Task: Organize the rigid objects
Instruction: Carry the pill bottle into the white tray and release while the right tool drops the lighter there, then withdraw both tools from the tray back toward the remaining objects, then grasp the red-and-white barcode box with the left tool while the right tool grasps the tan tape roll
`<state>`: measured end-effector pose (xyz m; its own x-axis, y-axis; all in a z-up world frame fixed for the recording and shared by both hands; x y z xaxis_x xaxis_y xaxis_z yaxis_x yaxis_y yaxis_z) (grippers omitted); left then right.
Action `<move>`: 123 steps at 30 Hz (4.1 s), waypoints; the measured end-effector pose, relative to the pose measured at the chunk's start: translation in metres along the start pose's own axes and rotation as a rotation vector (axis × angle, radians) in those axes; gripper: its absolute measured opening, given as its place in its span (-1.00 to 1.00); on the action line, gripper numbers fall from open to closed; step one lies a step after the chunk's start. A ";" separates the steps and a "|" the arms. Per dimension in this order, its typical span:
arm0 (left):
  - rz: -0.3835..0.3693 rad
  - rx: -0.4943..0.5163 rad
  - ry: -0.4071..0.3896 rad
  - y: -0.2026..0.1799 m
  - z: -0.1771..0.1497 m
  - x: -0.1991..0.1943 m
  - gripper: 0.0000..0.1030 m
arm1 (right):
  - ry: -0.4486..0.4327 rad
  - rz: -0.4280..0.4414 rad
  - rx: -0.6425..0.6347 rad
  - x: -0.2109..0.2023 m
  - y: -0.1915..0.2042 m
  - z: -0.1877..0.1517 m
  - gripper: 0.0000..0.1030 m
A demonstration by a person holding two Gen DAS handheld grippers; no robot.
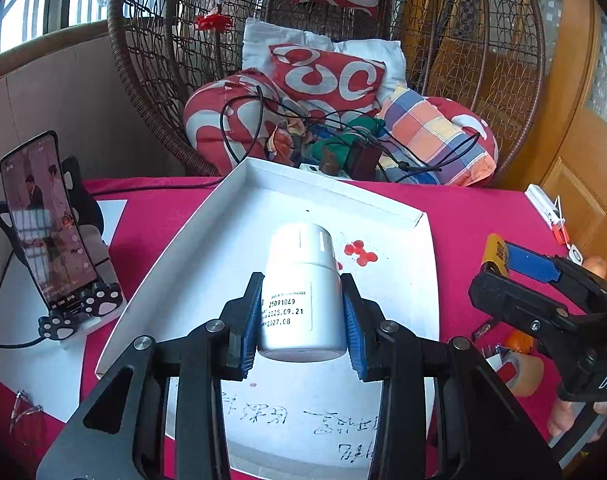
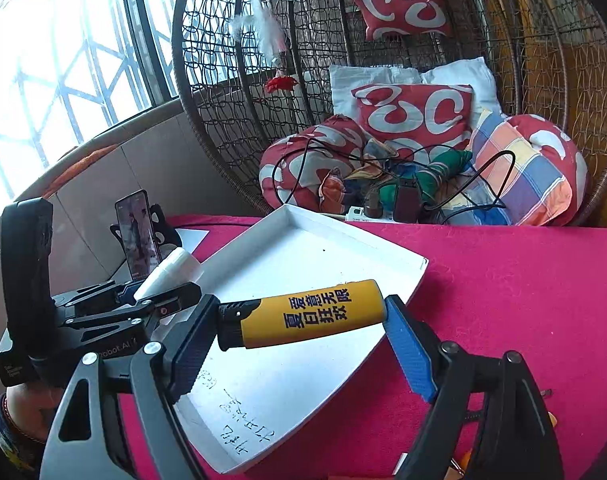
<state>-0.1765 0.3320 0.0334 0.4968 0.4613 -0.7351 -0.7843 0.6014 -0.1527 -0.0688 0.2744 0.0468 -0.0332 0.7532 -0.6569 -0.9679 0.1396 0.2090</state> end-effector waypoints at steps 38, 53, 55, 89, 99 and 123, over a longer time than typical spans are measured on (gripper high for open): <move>0.014 -0.093 -0.211 0.028 -0.009 -0.088 1.00 | -0.326 0.001 0.160 -0.121 -0.048 -0.018 1.00; -0.166 0.137 -0.221 -0.068 -0.064 -0.111 1.00 | -0.515 -0.296 0.247 -0.248 -0.153 -0.064 1.00; -0.177 0.199 -0.158 -0.081 -0.081 -0.095 1.00 | -0.527 -0.297 0.249 -0.253 -0.159 -0.074 1.00; -0.159 0.312 -0.026 -0.095 -0.178 -0.091 1.00 | -0.558 -0.280 0.358 -0.302 -0.190 -0.164 1.00; -0.126 0.411 0.030 -0.100 -0.192 -0.064 0.83 | -0.478 -0.226 0.297 -0.265 -0.168 -0.159 1.00; -0.181 0.489 0.172 -0.121 -0.203 -0.021 0.44 | -0.267 -0.165 0.330 -0.206 -0.167 -0.157 1.00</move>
<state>-0.1674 0.1170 -0.0672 0.5079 0.2334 -0.8292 -0.4073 0.9132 0.0075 0.0605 -0.0056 0.0334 0.2221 0.8369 -0.5003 -0.8220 0.4367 0.3656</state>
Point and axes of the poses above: each gripper's, at about its wrist camera, not at the fingertips, and x roughly the way its jaws point, y to its left, z to its top, the point moved 7 cm from there along x, roughly the way its jaws point, and after that the axes turned 3 degrees about y, right-handed, at the moved point
